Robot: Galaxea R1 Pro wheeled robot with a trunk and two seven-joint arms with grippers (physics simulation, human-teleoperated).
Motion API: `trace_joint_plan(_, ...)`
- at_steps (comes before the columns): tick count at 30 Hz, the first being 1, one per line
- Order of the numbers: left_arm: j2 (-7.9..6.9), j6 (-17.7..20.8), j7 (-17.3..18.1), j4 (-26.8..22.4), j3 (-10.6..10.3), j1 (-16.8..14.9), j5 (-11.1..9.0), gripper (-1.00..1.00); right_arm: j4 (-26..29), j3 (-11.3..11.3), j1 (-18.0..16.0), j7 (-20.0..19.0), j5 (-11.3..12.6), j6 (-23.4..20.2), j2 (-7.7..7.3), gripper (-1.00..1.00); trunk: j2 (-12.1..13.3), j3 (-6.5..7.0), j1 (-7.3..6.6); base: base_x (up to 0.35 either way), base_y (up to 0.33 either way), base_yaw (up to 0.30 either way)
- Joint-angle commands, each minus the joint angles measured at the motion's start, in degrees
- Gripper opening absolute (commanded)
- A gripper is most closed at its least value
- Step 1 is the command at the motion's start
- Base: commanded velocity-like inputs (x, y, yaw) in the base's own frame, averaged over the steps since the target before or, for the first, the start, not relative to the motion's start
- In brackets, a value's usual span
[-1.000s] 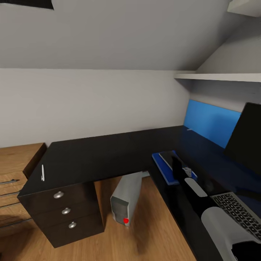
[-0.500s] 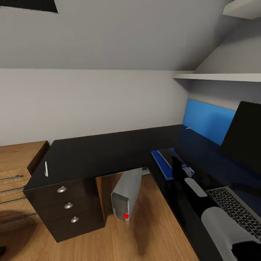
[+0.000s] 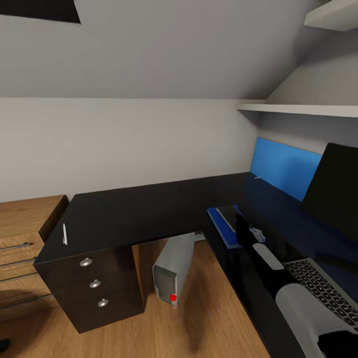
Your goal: In the bedroom, organize the workspace by keeping the computer under the desk, ensuring the monitor is on the desk, placing the keyboard on the desk next to the monitor, placing the mouse on the desk next to the keyboard, moving the folder from the swivel chair onto the desk next to the mouse, stacking the notebook on top of the folder with the pen on top of the notebook, and positioning the swivel chair next to the desk.
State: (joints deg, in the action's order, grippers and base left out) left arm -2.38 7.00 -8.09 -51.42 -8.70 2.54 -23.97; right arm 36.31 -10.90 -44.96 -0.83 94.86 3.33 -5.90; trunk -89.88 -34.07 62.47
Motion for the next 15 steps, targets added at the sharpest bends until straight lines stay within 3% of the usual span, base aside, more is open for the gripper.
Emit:
trace_joint_plan(1, -0.08, 0.2, -0.5, -0.2, -0.3, 0.0, -0.5, 1.00, 0.0, -0.4, 0.0, -0.1, 0.6, 0.4, -0.08, 1.00, 0.4, 0.14, -0.23, 0.000, 0.000, 0.000)
trace_joint_plan(10, -0.08, 0.2, -0.6, -0.1, -0.3, 0.0, -0.5, 1.00, 1.1, -0.5, 0.0, -0.1, 0.4, 0.4, 0.02, 1.00, 4.0, 1.76, -2.20, 0.000, 0.000, 0.000)
trace_joint_plan(15, -0.08, 0.2, -0.6, -0.1, 0.0, 0.0, -0.6, 1.00, 4.5, -0.8, 0.8, 0.1, 0.3, 0.4, 0.10, 1.00, 6.0, 2.65, -3.30, 0.000, 0.000, 0.000)
